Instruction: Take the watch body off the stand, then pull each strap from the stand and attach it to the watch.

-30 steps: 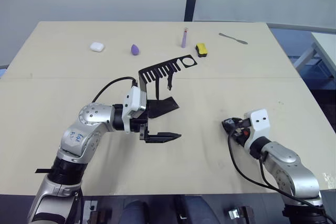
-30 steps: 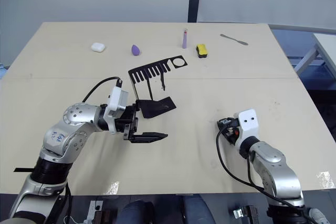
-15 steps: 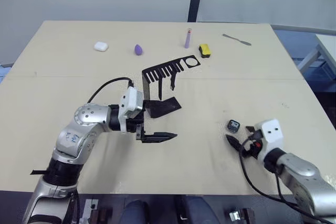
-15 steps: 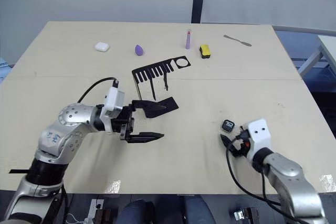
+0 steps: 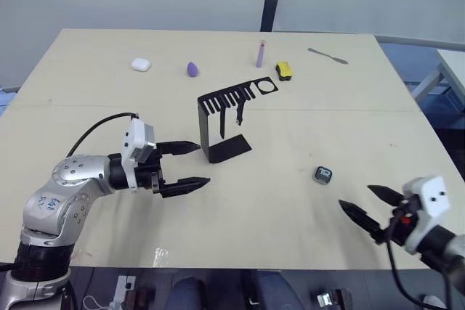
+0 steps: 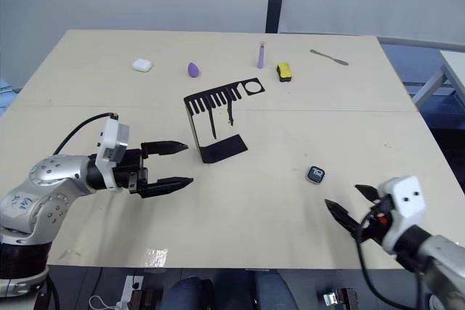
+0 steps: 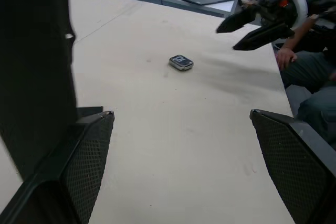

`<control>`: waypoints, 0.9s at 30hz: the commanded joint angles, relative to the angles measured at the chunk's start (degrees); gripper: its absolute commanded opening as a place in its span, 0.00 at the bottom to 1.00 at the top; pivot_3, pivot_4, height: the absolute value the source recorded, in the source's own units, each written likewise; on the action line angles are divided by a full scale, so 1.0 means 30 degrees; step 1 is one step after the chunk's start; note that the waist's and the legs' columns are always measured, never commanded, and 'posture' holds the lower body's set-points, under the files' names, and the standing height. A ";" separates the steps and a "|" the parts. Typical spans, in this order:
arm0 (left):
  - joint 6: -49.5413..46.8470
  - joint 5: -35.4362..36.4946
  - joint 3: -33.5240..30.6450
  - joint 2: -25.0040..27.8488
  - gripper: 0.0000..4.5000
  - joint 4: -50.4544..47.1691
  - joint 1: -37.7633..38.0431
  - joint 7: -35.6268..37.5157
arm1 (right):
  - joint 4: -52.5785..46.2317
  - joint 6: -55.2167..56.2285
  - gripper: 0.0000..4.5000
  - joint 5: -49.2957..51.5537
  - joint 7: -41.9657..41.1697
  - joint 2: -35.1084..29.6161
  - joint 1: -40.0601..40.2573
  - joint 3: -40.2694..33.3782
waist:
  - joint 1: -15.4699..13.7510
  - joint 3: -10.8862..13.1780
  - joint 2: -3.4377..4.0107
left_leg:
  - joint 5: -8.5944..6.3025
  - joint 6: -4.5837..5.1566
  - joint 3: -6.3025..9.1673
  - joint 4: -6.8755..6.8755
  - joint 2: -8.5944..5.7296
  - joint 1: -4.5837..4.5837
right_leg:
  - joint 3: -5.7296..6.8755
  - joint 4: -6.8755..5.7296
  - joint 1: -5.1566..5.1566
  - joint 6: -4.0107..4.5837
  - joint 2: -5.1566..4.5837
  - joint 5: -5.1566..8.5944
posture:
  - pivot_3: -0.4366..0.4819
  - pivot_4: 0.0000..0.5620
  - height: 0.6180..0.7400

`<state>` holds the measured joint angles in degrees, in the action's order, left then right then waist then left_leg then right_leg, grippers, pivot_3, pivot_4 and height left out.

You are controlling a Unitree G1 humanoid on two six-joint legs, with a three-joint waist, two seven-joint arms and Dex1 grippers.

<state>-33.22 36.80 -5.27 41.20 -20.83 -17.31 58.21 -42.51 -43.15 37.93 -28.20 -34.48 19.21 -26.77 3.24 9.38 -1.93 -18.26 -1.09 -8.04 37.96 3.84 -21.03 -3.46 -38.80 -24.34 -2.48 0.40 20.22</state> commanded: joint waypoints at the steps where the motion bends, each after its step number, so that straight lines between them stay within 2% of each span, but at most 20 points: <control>1: 0.0296 0.0293 0.0532 -0.0245 1.00 -0.1127 -0.0410 0.0115 | -0.1278 -0.0371 0.99 -0.0742 0.1989 0.0474 -0.0630 0.1160 | -0.0012 0.0003 0.0004 | 0.0000 -0.0001 -0.0001 0.0000 0.0001 -0.0004 | 0.0001 -0.0001 -0.0004 0.0000 0.0001 0.0000 | 0.48 0.27 1.00; 7: 0.0334 0.0315 0.1400 -0.1118 1.00 -0.1535 -0.1398 -0.0222 | -0.2042 -0.2301 0.99 -0.2656 0.7350 0.3495 -0.2724 0.3387 | -0.0014 -0.0002 0.0003 | 0.0002 -0.0004 0.0000 0.0009 -0.0001 -0.0010 | 0.0000 -0.0003 -0.0010 0.0000 -0.0001 0.0000 | 0.48 0.27 1.00; 13: 0.0501 -0.0002 0.2401 -0.2055 1.00 -0.0985 -0.2601 -0.0192 | -0.1697 -0.3656 0.99 -0.4274 1.0364 0.5914 -0.4744 0.5798 | 0.0023 -0.0004 0.0007 | 0.0005 -0.0008 -0.0021 0.0009 -0.0001 -0.0010 | -0.0009 -0.0025 -0.0036 0.0004 0.0002 0.0002 | 0.48 0.27 1.00; 19: 0.0434 -0.0036 0.3063 -0.2488 1.00 -0.0640 -0.3592 0.0007 | -0.0115 -0.3601 0.99 -0.6404 1.2219 0.7473 -0.6175 0.7029 | 0.0035 -0.0004 0.0007 | 0.0006 -0.0009 -0.0027 0.0014 -0.0003 -0.0018 | -0.0010 -0.0029 -0.0050 0.0006 0.0000 0.0003 | 0.48 0.27 1.00; 27: 0.0107 0.0274 0.3224 -0.2470 1.00 -0.0711 -0.4205 0.0179 | 0.2194 -0.3525 0.99 -0.7624 1.3002 0.9424 -0.6887 0.6858 | 0.0080 -0.0004 0.0009 | 0.0007 -0.0011 -0.0041 0.0013 -0.0001 -0.0017 | -0.0014 -0.0041 -0.0061 0.0009 0.0000 0.0005 | 0.48 0.27 1.00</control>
<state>-33.05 36.70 4.54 33.80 -21.67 -28.94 58.38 -36.05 -54.41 15.83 9.77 -6.76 -1.03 -5.34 3.48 9.37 -1.90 -18.24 -1.13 -8.16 38.00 3.84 -21.07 -3.51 -38.93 -24.53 -2.45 0.41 20.23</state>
